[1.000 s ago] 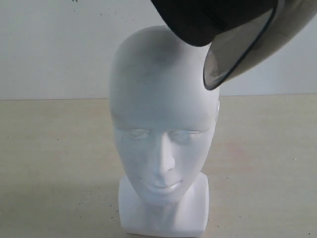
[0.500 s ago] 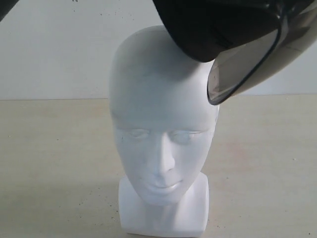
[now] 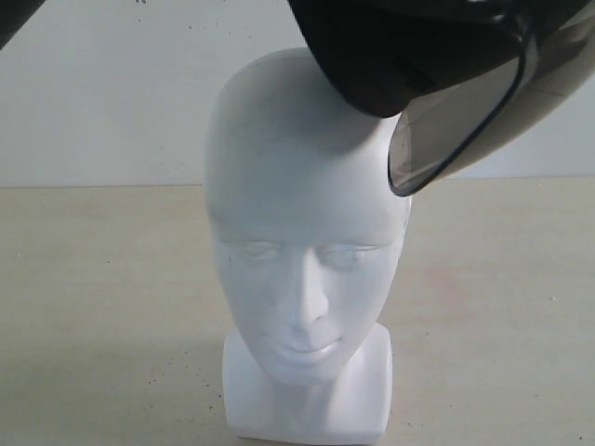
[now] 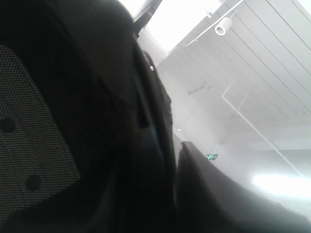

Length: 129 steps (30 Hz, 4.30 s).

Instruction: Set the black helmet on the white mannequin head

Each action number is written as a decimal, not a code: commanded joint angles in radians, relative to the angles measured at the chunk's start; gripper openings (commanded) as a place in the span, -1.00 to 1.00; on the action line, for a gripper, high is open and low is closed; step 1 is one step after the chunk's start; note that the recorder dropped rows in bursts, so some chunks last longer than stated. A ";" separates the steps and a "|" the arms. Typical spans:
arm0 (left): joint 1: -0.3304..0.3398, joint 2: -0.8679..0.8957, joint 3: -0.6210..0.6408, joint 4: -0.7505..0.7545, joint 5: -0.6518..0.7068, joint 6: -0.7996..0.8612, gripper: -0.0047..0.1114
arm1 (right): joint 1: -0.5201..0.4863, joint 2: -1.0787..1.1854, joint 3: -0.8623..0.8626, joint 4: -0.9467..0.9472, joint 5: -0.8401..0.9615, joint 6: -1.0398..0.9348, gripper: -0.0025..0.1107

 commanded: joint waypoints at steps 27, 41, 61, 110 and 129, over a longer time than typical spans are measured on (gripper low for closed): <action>0.011 0.044 -0.027 -0.042 -0.090 0.112 -0.84 | 0.095 0.700 -0.762 -0.221 0.184 -0.020 -0.96; 0.064 0.046 0.017 -0.019 -0.090 0.137 -0.84 | 0.231 0.969 -1.368 -0.132 0.650 -0.318 -0.96; 0.111 0.042 0.079 0.046 -0.090 0.156 -0.84 | 0.229 1.159 -1.521 0.581 0.824 -0.883 -0.96; 0.211 0.026 0.226 0.066 -0.090 0.163 -0.84 | 0.229 1.194 -1.521 0.839 0.814 -1.005 -0.96; 0.211 0.025 0.260 0.083 -0.090 0.172 -0.84 | 0.229 1.194 -1.521 0.837 0.832 -1.011 -0.96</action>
